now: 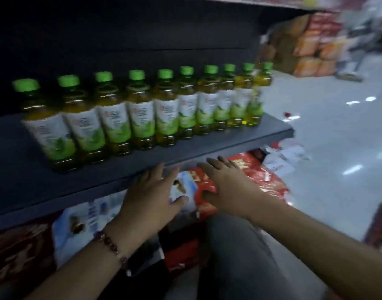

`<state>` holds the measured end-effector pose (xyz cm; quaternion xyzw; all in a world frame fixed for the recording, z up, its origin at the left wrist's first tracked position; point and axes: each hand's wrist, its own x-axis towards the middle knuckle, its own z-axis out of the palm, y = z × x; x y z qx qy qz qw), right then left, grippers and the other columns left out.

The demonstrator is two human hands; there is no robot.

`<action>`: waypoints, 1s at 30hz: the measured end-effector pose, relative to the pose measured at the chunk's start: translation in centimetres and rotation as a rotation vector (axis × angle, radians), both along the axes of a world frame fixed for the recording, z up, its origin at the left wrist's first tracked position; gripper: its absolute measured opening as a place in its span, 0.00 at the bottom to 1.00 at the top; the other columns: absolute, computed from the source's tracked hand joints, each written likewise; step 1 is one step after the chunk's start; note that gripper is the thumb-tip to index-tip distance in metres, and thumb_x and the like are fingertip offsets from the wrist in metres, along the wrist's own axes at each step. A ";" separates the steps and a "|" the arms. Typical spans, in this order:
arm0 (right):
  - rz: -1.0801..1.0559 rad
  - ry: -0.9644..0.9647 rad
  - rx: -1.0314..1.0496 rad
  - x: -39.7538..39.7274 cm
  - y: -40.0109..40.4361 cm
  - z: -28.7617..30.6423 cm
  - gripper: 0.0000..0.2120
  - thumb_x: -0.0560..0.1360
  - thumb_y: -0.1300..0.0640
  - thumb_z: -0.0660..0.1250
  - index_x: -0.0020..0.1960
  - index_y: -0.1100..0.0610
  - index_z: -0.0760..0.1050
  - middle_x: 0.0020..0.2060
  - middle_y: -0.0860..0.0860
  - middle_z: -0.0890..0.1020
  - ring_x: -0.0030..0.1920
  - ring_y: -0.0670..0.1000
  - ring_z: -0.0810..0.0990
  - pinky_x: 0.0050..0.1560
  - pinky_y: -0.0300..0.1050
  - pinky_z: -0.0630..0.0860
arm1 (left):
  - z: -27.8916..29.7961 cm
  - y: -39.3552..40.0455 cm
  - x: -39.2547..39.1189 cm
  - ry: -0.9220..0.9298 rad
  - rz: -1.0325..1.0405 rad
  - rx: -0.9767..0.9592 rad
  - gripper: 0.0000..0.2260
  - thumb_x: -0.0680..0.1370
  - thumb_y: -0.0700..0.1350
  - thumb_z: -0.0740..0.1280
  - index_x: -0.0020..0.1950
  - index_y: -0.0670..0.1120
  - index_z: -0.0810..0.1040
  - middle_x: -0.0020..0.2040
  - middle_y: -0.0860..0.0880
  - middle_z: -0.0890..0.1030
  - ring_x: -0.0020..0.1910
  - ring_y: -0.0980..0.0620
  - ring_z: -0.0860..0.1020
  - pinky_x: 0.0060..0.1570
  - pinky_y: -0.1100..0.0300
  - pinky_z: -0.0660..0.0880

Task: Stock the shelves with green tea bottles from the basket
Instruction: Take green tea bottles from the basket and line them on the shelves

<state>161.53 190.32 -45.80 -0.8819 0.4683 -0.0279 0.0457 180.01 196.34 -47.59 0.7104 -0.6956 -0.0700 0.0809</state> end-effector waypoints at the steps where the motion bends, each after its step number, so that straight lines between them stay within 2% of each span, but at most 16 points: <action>1: -0.069 0.007 0.014 -3.1 0.1 -0.2 0.36 0.77 0.45 0.65 0.80 0.51 0.53 0.78 0.53 0.60 0.78 0.58 0.55 0.77 0.51 0.51 | 0.2 -0.8 -2.7 -0.006 -0.068 0.000 0.38 0.74 0.71 0.56 0.81 0.57 0.53 0.81 0.49 0.52 0.78 0.47 0.56 0.73 0.53 0.56; 6: -0.442 0.022 0.058 -19.4 1.9 -2.6 0.36 0.77 0.42 0.65 0.80 0.50 0.54 0.77 0.52 0.63 0.77 0.59 0.59 0.75 0.50 0.56 | 0.5 -3.6 -18.3 0.026 -0.439 0.048 0.36 0.77 0.68 0.60 0.80 0.60 0.50 0.82 0.49 0.50 0.79 0.47 0.55 0.75 0.53 0.54; 9: -0.664 0.028 0.126 -28.4 4.3 -4.9 0.36 0.77 0.43 0.66 0.79 0.51 0.55 0.75 0.54 0.65 0.76 0.60 0.60 0.74 0.53 0.58 | -0.5 -4.3 -28.2 -0.008 -0.661 0.053 0.35 0.78 0.66 0.60 0.80 0.58 0.52 0.81 0.48 0.54 0.78 0.46 0.57 0.74 0.52 0.56; 12: -0.864 0.004 0.219 -36.0 7.1 -7.7 0.36 0.77 0.44 0.67 0.79 0.50 0.56 0.76 0.54 0.65 0.76 0.60 0.61 0.76 0.59 0.58 | -2.4 -4.5 -37.2 -0.079 -0.826 0.108 0.35 0.78 0.66 0.60 0.80 0.54 0.52 0.79 0.43 0.57 0.77 0.42 0.59 0.73 0.48 0.59; 15: -1.040 -0.032 0.287 -41.5 9.2 -10.6 0.36 0.74 0.41 0.68 0.77 0.50 0.60 0.73 0.56 0.69 0.73 0.60 0.66 0.72 0.59 0.63 | -4.9 -4.3 -44.2 -0.119 -0.939 0.156 0.34 0.78 0.66 0.60 0.79 0.53 0.55 0.78 0.43 0.60 0.75 0.42 0.61 0.72 0.44 0.61; 18: -1.155 -0.075 0.369 -44.9 10.2 -13.7 0.34 0.74 0.40 0.68 0.75 0.51 0.62 0.69 0.57 0.73 0.69 0.60 0.71 0.69 0.60 0.69 | -7.9 -3.9 -48.1 -0.150 -1.005 0.192 0.33 0.78 0.66 0.61 0.78 0.52 0.58 0.75 0.45 0.65 0.72 0.43 0.66 0.70 0.44 0.65; 22: -1.247 -0.151 0.421 -46.6 9.4 -18.1 0.33 0.75 0.45 0.70 0.76 0.51 0.60 0.70 0.57 0.72 0.69 0.59 0.71 0.68 0.59 0.70 | -10.9 -4.3 -50.2 -0.194 -1.030 0.188 0.32 0.78 0.65 0.61 0.77 0.52 0.59 0.76 0.44 0.64 0.73 0.42 0.65 0.71 0.42 0.65; 26: -1.391 -0.392 0.423 -47.9 5.4 -21.1 0.36 0.75 0.44 0.70 0.76 0.54 0.59 0.65 0.56 0.76 0.59 0.55 0.79 0.58 0.54 0.79 | -11.9 -5.3 -51.3 -0.148 -1.028 0.154 0.30 0.79 0.63 0.61 0.77 0.51 0.61 0.76 0.44 0.64 0.74 0.42 0.64 0.72 0.44 0.63; 28: -1.484 -0.525 0.424 -48.5 3.2 -21.9 0.36 0.76 0.44 0.68 0.76 0.56 0.57 0.63 0.57 0.77 0.57 0.55 0.80 0.55 0.52 0.80 | -12.5 -5.9 -51.3 -0.142 -1.023 0.156 0.30 0.79 0.62 0.62 0.77 0.52 0.61 0.75 0.45 0.65 0.73 0.43 0.64 0.71 0.44 0.64; 30: -1.582 -0.638 0.436 -48.9 1.4 -22.6 0.36 0.78 0.46 0.67 0.77 0.59 0.55 0.63 0.59 0.76 0.59 0.58 0.79 0.57 0.52 0.78 | -13.1 -6.5 -51.2 -0.145 -1.018 0.160 0.31 0.79 0.62 0.62 0.78 0.52 0.59 0.74 0.45 0.66 0.72 0.43 0.66 0.69 0.45 0.65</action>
